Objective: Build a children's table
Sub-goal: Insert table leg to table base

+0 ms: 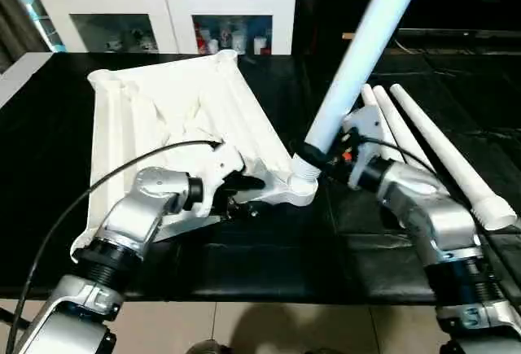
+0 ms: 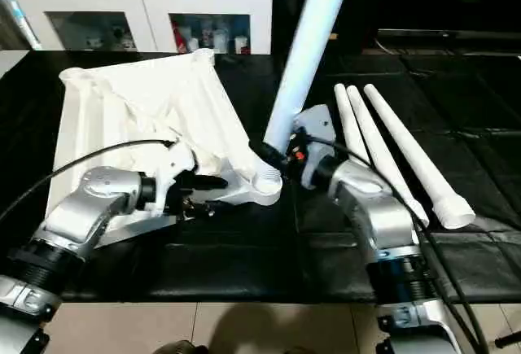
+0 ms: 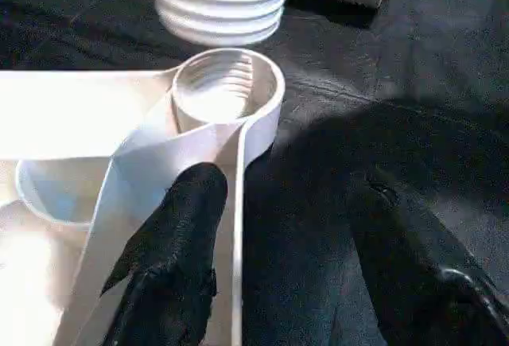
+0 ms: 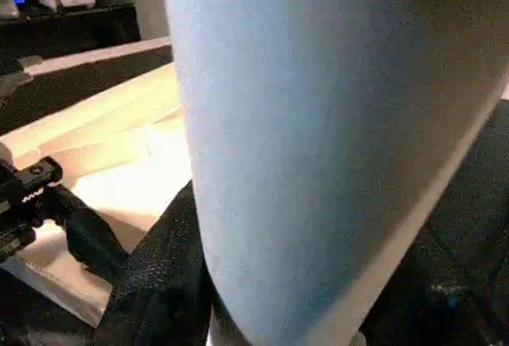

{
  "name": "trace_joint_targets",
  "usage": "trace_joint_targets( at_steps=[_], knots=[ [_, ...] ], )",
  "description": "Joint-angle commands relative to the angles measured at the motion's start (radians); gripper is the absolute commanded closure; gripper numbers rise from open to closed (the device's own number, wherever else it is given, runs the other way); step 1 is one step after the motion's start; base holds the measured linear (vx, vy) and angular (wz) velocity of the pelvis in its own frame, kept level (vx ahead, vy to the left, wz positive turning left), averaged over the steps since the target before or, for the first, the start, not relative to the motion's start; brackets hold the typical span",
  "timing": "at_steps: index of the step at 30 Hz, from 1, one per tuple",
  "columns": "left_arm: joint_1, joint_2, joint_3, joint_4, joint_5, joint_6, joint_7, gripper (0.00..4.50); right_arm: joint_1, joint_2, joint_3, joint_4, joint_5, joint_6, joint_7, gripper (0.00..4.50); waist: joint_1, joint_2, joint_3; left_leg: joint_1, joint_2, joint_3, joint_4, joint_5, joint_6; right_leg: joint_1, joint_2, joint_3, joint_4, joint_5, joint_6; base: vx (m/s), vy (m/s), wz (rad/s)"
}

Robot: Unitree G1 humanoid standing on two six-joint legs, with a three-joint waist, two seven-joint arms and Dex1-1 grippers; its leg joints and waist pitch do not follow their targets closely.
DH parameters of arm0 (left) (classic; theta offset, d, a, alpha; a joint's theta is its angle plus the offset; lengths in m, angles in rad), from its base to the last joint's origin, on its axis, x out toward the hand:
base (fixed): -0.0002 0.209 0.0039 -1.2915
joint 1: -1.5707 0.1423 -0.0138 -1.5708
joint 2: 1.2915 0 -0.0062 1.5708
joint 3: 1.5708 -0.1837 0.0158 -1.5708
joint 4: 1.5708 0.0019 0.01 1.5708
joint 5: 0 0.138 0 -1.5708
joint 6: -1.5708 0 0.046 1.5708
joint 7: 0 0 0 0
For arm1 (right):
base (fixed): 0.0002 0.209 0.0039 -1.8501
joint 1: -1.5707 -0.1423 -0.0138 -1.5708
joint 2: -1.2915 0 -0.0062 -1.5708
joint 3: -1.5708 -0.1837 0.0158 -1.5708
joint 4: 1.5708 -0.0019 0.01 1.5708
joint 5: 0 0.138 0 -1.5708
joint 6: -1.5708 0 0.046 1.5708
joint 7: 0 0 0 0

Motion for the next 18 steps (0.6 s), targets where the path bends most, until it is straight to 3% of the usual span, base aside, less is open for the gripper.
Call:
trace_joint_targets(
  at_steps=[1, 7, 8, 18],
  knots=[
    [-0.011, -0.004, -0.011, 0.027, 0.023, -0.018, 0.012, 1.73, 0.016, 0.004, 0.008, -0.010, -0.014, -0.016, -0.015, 2.56, 0.001, -0.002, -0.074, 0.021, 0.070, -0.026, -0.067, -0.198, 0.021, 0.048, -0.090, 0.048, -0.075, -0.198, -0.217, 0.000, 0.000, 0.00],
    [-0.046, -0.027, 0.001, 0.103, 0.032, 0.001, 0.051, 1.73, 0.043, 0.010, 0.014, -0.029, -0.026, -0.022, -0.032, 2.56, -0.002, 0.000, -0.073, 0.021, 0.070, -0.028, -0.069, -0.215, 0.017, 0.051, -0.091, 0.048, -0.076, -0.200, -0.222, 0.000, 0.000, 0.00],
    [-0.049, -0.031, 0.002, 0.108, 0.029, 0.022, 0.056, 2.02, 0.046, 0.010, 0.014, -0.031, -0.026, -0.022, -0.032, 2.56, -0.002, 0.001, -0.074, 0.021, 0.070, -0.027, -0.068, -0.215, 0.018, 0.051, -0.091, 0.048, -0.075, -0.197, -0.224, 0.000, 0.000, 0.00],
    [-0.080, -0.050, 0.008, 0.184, 0.060, 0.039, 0.107, 2.68, 0.067, 0.010, 0.018, -0.046, -0.032, -0.026, -0.041, 2.56, -0.002, -0.001, -0.075, 0.020, 0.070, -0.029, -0.066, -0.205, 0.030, 0.052, -0.091, 0.047, -0.076, -0.188, -0.227, 0.000, 0.000, 0.00]
  ],
)
